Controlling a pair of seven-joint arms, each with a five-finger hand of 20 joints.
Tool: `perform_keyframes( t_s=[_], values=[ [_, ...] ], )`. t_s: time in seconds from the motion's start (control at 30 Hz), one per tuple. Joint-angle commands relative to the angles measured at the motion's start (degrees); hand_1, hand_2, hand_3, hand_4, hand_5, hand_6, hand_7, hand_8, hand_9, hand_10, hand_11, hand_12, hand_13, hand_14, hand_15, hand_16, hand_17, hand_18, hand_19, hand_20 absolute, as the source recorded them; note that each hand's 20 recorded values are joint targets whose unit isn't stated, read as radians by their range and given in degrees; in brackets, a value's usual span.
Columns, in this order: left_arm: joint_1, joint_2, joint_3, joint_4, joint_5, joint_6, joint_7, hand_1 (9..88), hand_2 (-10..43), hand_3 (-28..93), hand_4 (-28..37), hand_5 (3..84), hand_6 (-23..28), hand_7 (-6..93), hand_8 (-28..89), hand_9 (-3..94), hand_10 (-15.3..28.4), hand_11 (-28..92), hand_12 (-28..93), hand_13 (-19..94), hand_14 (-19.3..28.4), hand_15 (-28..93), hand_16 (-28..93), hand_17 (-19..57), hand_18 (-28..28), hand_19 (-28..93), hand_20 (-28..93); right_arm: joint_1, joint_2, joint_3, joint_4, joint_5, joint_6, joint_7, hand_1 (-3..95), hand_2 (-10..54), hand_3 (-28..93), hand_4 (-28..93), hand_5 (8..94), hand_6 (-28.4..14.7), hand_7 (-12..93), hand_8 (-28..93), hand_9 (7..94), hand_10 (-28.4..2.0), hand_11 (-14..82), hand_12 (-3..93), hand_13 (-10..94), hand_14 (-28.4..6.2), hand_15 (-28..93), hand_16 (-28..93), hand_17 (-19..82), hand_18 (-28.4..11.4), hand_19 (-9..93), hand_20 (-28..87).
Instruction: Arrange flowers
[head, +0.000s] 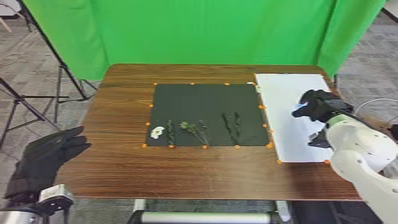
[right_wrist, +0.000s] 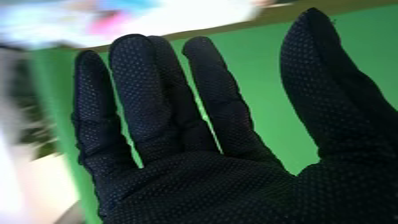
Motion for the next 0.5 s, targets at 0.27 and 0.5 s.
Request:
perform_keyframes(
  t_s=[0.27, 0.5],
  values=[
    [-1.72, 1.79, 3.39, 0.68, -0.17, -0.06, 0.63, 27.0, 6.4, 81, -12.6, 48.0, 14.7, 14.1, -8, 41.5, 22.7, 41, 11, 30, 28.4, 62, -12, -8.3, 21.6, 57, 19, -4.93, 0.40, 7.15, 3.74, -1.94, -2.33, 2.85, 30.0, -7.2, 83, -28, 47.9, -8.1, 17, -11, 45.1, -19.9, 20.8, 17.1, 47, -15.0, 74, 16, 24, -24.3, 74, 16],
    [-2.21, 1.81, 3.84, 0.87, -0.24, -0.20, 0.70, 27.0, 6.5, 81, -12.5, 48.0, 14.7, 14.2, -8, 41.5, 22.7, 41, 11, 30, 28.4, 62, -12, -8.3, 21.6, 57, 19, -2.19, -0.45, 3.35, 5.48, -2.99, -1.15, 3.43, 30.2, -7.3, 83, -28, 48.3, -7.6, 18, -11, 45.7, -19.5, 20.3, 17.3, 47, -14.7, 74, 16, 24, -23.9, 75, 15]
  ],
)
